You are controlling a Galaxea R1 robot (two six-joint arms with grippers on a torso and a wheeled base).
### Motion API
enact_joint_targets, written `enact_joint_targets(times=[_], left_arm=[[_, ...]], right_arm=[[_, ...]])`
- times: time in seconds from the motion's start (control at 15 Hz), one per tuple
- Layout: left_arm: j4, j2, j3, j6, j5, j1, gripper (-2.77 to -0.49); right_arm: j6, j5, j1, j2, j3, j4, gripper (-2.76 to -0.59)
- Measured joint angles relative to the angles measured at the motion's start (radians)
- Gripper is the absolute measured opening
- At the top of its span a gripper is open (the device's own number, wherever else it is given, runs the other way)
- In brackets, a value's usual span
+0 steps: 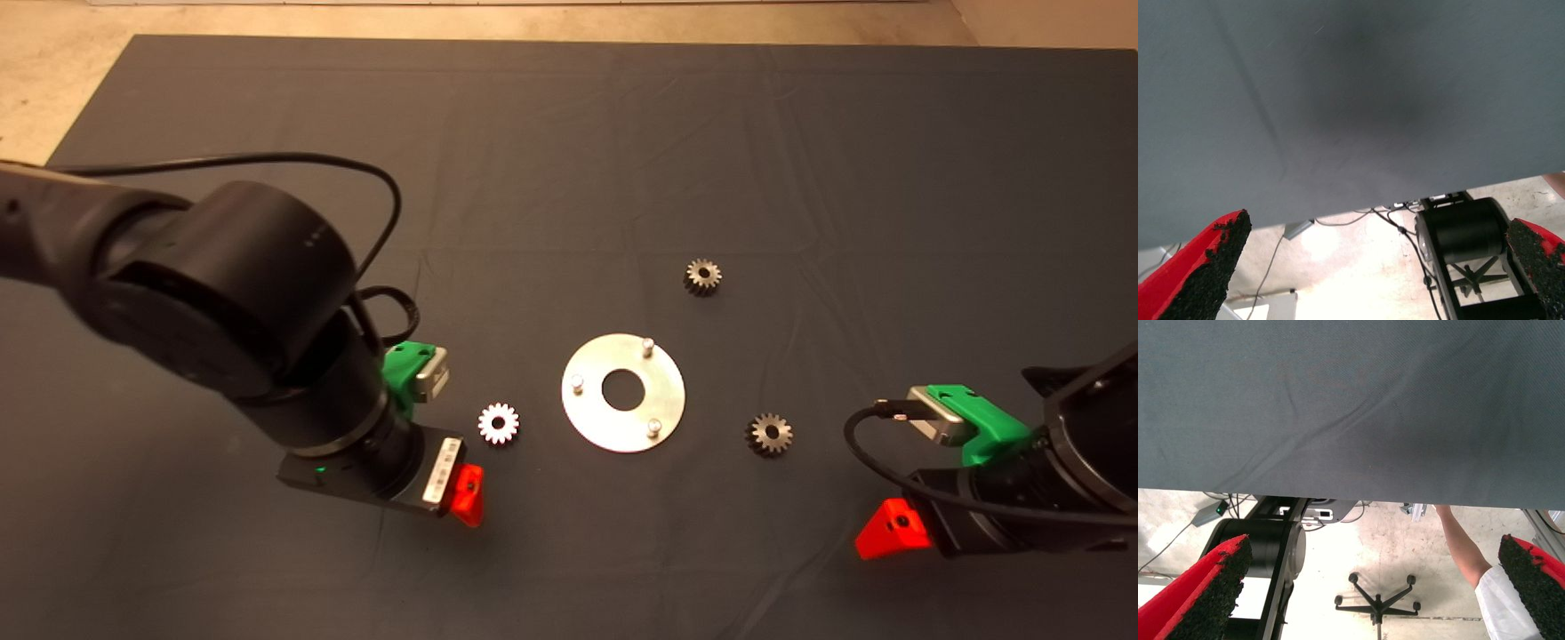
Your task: Install three planetary gears onto the carrier pins
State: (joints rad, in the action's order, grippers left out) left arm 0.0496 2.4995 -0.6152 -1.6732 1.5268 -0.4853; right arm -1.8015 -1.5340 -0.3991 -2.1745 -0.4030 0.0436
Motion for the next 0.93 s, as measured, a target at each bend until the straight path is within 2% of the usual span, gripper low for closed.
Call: enact_joint_targets(times=[0.13, 0.33, 0.4, 0.53, 0.6, 0.67, 0.73, 0.87, 0.93], left_arm=[[0.014, 0.050, -0.027, 0.003, -0.003, 0.000, -0.49], [0.045, 0.064, -0.068, 0.004, -0.004, 0.001, -0.49], [0.071, 0.065, -0.079, 0.004, -0.004, 0.008, -0.49], [0.119, 0.071, -0.112, 0.004, -0.014, 0.036, -0.49], [0.137, 0.081, -0.138, 0.011, -0.023, 0.062, -0.49], [0.150, 0.095, -0.161, 0.014, -0.028, 0.088, -0.49], [0.158, 0.113, -0.178, 0.016, -0.028, 0.101, -0.49], [0.182, 0.135, -0.201, 0.023, -0.028, 0.106, -0.49], [0.183, 0.135, -0.212, 0.025, -0.029, 0.106, -0.49]], right_arm=[[0.000, 0.000, 0.000, 0.000, 0.000, 0.000, -0.60], [0.001, 0.000, 0.000, 0.000, 0.000, 0.000, -0.60], [0.001, 0.001, 0.000, -0.001, 0.000, 0.000, -0.60], [0.001, 0.000, 0.000, -0.001, 0.000, 0.000, -0.60], [0.001, 0.000, 0.000, 0.000, 0.000, 0.000, -0.60], [0.001, 0.000, 0.000, 0.000, 0.000, 0.000, -0.60], [0.002, 0.000, 0.000, 0.000, 0.000, 0.000, -0.60], [0.002, 0.000, 0.000, -0.001, 0.000, 0.000, -0.60], [0.002, 0.000, 0.000, 0.000, 0.000, 0.000, -0.60]])
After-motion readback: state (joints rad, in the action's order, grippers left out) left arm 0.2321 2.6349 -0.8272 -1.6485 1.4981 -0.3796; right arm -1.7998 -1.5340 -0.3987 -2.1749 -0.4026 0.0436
